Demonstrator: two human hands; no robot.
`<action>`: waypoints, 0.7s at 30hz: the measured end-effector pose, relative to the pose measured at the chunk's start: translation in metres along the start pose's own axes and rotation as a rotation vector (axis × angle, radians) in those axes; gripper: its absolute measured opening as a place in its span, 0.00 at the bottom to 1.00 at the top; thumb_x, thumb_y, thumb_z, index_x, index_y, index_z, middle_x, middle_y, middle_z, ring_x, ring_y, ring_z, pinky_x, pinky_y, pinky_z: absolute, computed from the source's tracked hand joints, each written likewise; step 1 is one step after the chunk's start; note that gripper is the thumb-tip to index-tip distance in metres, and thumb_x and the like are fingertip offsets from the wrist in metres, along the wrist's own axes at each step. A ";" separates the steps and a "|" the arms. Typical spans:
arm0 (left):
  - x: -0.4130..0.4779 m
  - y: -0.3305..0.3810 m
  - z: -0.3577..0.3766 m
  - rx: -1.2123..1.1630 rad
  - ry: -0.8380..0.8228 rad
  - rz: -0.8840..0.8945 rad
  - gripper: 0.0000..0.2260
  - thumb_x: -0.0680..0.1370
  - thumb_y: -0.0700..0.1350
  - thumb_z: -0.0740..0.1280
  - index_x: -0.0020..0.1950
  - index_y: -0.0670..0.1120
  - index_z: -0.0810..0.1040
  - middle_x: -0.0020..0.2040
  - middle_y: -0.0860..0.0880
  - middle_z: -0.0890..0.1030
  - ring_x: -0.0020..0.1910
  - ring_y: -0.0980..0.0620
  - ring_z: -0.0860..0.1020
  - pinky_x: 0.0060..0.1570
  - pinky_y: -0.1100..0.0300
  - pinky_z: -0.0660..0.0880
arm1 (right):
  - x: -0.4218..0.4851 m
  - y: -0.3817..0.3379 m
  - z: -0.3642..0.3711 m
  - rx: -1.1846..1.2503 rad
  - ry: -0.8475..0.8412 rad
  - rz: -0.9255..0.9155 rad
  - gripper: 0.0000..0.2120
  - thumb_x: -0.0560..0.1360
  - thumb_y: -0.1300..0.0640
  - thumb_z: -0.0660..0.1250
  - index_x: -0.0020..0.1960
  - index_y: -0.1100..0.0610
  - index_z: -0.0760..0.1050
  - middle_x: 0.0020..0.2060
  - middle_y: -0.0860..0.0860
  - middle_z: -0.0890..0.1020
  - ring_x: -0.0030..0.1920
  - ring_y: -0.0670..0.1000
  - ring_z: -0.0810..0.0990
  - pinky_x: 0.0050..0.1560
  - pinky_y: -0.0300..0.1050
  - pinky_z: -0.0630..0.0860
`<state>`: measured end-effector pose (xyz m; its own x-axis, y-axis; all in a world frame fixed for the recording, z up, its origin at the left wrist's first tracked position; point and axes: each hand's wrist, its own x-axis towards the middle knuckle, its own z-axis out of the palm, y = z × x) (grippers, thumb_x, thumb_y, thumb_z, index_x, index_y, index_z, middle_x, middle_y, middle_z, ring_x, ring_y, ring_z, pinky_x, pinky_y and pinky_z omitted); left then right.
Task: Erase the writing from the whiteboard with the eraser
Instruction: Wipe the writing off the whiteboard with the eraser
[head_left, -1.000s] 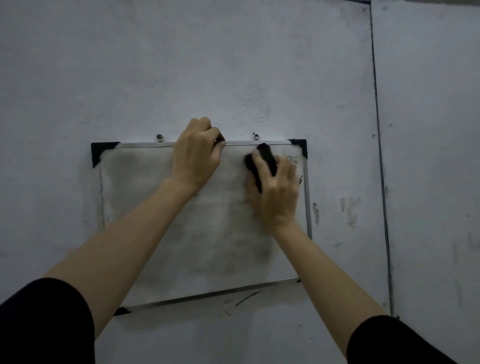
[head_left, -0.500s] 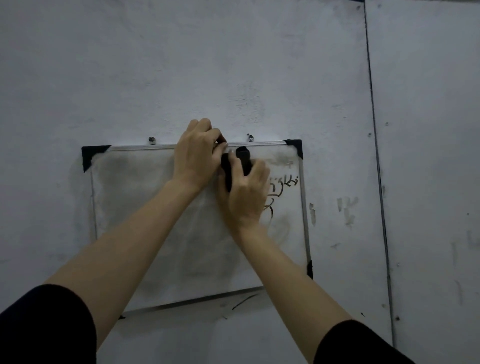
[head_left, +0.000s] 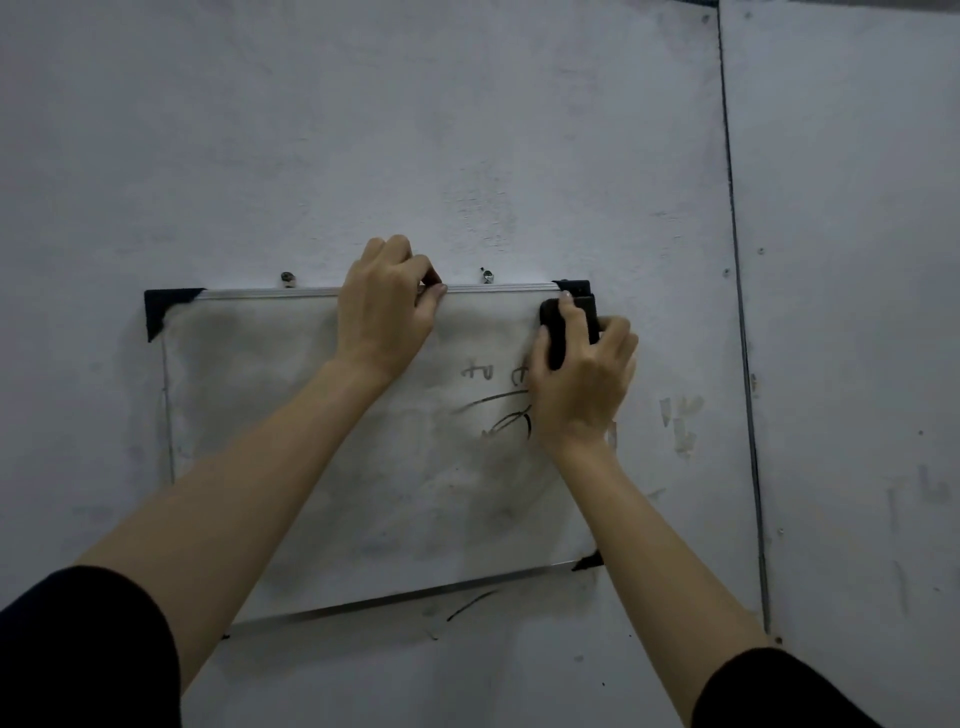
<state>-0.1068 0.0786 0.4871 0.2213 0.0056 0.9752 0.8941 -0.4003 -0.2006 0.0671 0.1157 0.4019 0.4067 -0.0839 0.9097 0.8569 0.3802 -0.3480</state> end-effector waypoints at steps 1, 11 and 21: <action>0.001 0.002 0.001 -0.001 0.003 0.001 0.05 0.71 0.40 0.72 0.38 0.39 0.79 0.39 0.44 0.74 0.42 0.43 0.72 0.37 0.56 0.67 | -0.004 -0.010 0.000 0.030 -0.003 0.072 0.17 0.75 0.53 0.67 0.62 0.56 0.78 0.48 0.61 0.75 0.47 0.60 0.74 0.42 0.53 0.77; 0.005 0.020 0.020 -0.001 0.008 -0.022 0.08 0.71 0.43 0.73 0.38 0.39 0.79 0.39 0.44 0.74 0.42 0.43 0.73 0.38 0.55 0.67 | -0.033 -0.003 -0.002 0.097 -0.126 -0.502 0.17 0.77 0.55 0.67 0.66 0.55 0.77 0.48 0.62 0.77 0.45 0.62 0.76 0.41 0.53 0.75; 0.007 0.038 0.036 -0.020 0.016 -0.062 0.10 0.71 0.44 0.72 0.38 0.39 0.76 0.40 0.44 0.74 0.42 0.44 0.72 0.40 0.52 0.71 | 0.009 0.027 -0.001 0.015 -0.049 -0.256 0.17 0.75 0.55 0.70 0.64 0.55 0.78 0.48 0.61 0.76 0.47 0.60 0.75 0.40 0.53 0.74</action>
<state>-0.0575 0.0967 0.4829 0.1592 0.0159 0.9871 0.8979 -0.4180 -0.1381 0.0944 0.1248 0.4006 0.1613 -0.1342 0.9777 0.9251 0.3657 -0.1024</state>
